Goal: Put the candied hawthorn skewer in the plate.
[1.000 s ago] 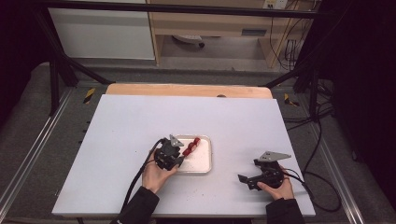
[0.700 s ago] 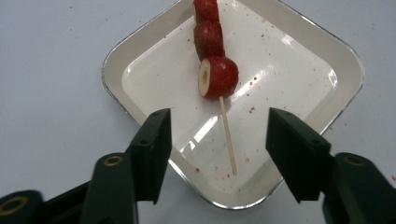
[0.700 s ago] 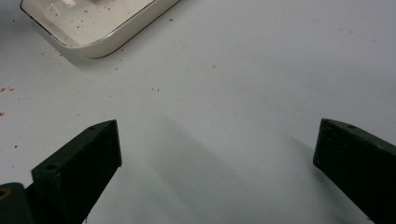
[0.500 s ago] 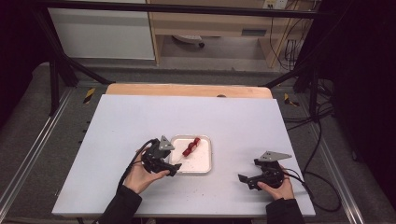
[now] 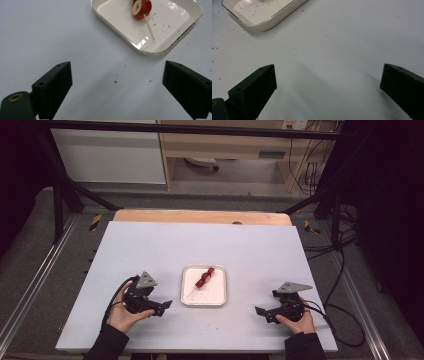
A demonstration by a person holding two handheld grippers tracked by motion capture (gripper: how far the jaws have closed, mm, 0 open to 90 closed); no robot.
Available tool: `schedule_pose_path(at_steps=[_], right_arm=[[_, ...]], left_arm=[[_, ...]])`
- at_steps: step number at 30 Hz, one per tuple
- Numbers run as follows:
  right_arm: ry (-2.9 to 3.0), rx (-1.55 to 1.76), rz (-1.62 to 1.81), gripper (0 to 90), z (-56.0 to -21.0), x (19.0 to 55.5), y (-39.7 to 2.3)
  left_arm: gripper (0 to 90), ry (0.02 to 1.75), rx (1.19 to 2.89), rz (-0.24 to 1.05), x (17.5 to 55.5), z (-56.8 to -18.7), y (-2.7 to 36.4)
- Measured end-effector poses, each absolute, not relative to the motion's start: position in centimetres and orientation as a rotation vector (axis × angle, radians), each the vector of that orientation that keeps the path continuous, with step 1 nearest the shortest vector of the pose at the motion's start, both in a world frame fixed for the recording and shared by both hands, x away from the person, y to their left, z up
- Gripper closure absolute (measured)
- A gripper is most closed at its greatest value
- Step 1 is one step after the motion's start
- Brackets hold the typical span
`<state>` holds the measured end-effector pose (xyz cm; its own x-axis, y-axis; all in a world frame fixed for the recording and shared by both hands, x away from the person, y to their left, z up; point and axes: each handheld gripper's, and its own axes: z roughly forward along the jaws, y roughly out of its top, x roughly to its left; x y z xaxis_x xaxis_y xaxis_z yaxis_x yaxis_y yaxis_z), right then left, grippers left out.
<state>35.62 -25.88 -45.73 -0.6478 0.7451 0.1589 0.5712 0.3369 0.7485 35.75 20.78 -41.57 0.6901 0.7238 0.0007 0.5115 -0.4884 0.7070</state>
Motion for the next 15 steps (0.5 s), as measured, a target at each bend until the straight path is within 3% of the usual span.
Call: schedule_pose_path(at_steps=[15], right_arm=[[2.395, 1.187, 1.185, 1.0, -45.8, 35.5, -25.8]], left_arm=[[9.4, 1.021, 2.087, 0.39, 33.5, -44.6, 26.4]])
